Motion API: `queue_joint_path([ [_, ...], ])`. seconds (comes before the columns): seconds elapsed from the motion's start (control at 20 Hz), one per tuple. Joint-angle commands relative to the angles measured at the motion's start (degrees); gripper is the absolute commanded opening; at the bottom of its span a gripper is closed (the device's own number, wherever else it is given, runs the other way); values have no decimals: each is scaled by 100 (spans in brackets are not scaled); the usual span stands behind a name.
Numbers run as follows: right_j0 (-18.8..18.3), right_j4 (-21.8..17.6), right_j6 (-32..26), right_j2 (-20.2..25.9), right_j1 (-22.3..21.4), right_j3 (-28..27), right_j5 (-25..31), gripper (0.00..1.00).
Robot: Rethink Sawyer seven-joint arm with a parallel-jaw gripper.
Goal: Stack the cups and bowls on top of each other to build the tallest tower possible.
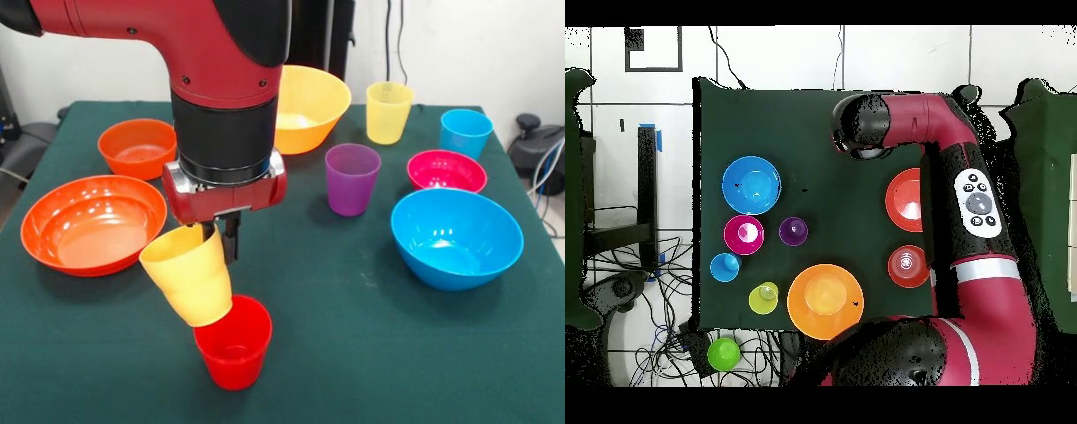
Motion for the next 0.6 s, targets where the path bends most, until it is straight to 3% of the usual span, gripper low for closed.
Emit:
queue_joint_path([
  [0.05,120,-314,-1144,-105,13,-121,625,0],
  [0.6,198,-87,-695,-130,46,-286,1036,0],
])
